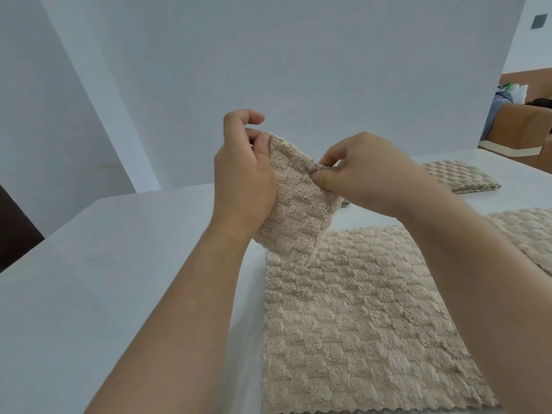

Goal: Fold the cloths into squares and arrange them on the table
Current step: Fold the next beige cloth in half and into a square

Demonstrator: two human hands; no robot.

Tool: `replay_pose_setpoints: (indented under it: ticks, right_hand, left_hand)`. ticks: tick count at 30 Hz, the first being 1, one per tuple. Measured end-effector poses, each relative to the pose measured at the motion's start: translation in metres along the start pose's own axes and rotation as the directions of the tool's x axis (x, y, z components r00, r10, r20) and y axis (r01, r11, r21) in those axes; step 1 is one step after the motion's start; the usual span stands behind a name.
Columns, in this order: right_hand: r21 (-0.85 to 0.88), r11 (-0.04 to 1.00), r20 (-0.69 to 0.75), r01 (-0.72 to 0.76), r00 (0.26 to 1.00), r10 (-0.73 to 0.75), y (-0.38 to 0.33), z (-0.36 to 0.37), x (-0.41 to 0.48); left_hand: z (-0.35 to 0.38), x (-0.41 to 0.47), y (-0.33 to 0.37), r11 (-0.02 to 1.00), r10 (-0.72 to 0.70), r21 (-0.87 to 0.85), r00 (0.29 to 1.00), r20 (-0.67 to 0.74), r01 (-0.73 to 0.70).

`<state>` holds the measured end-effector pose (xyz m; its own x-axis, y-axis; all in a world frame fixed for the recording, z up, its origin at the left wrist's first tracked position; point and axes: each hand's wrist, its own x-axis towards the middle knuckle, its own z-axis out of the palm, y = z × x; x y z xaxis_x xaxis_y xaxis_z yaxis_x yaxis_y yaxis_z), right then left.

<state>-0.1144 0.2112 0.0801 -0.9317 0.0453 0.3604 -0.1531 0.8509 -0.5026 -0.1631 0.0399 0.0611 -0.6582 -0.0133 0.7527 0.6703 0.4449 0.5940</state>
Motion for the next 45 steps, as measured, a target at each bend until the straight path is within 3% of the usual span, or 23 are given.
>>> replay_pose_setpoints:
  ticks: [6,9,13,15,17,20,24,27,30,32,34,38,42,45]
  right_hand:
    - [0.068,0.998,0.036,0.002,0.999,-0.004,0.004,-0.005,0.001]
    - [0.121,0.993,0.044,0.004,0.999,-0.009,0.007,-0.006,0.003]
    - [0.076,0.996,-0.007,0.038,0.999,-0.038,0.012,-0.007,0.006]
    - [0.068,0.997,-0.004,0.035,0.999,-0.034,0.013,-0.008,0.006]
    - [0.07,0.997,0.012,0.028,0.999,-0.029,0.015,-0.008,0.006]
    - [0.132,0.991,0.011,0.024,1.0,-0.026,0.017,-0.009,0.007]
    - [0.297,0.955,-0.055,-0.021,0.998,0.039,0.022,-0.005,0.012]
    - [0.516,0.85,-0.008,-0.107,0.992,0.129,0.026,0.002,0.018]
    - [0.652,0.718,0.196,-0.243,0.969,0.15,0.028,0.007,0.02]
    - [0.651,0.694,0.303,-0.306,0.944,0.131,0.028,0.013,0.018]
    - [0.651,0.689,0.321,-0.32,0.938,0.132,0.025,0.018,0.017]
    - [0.687,0.664,0.194,-0.297,0.955,0.226,0.013,0.03,0.02]
    - [0.439,0.88,-0.097,-0.183,0.964,0.249,0.003,0.041,0.016]
    - [0.355,0.929,-0.193,-0.105,0.964,0.182,0.003,0.044,0.011]
  left_hand:
    - [-0.003,0.001,0.0,1.0,0.023,0.021,1.0,-0.016,-0.022]
    - [-0.004,0.004,-0.001,0.994,-0.107,-0.021,0.994,0.006,0.107]
    - [-0.012,0.01,-0.011,0.92,-0.331,-0.119,0.904,0.272,0.372]
    - [-0.015,0.01,-0.015,0.872,-0.382,-0.134,0.825,0.417,0.472]
    - [-0.015,0.009,-0.018,0.852,-0.396,-0.137,0.794,0.462,0.505]
    - [-0.011,0.009,-0.019,0.895,-0.364,-0.087,0.83,0.422,0.437]
    - [-0.003,0.008,-0.016,0.973,-0.231,0.082,0.936,0.265,0.217]
    - [-0.001,0.005,-0.016,0.985,-0.116,0.144,0.979,0.169,0.092]
    - [0.0,0.004,-0.018,0.99,-0.097,0.111,0.992,0.083,0.088]
    - [0.002,0.005,-0.019,0.99,-0.125,0.064,0.991,0.045,0.122]
    - [0.003,0.006,-0.022,0.985,-0.172,0.027,0.985,0.022,0.172]
    - [0.006,0.007,-0.028,0.97,-0.244,0.025,0.97,-0.001,0.244]
    - [0.011,0.001,-0.028,0.966,-0.202,0.161,0.979,-0.027,0.204]
    - [0.013,-0.002,-0.027,0.961,-0.201,0.192,0.979,-0.024,0.201]
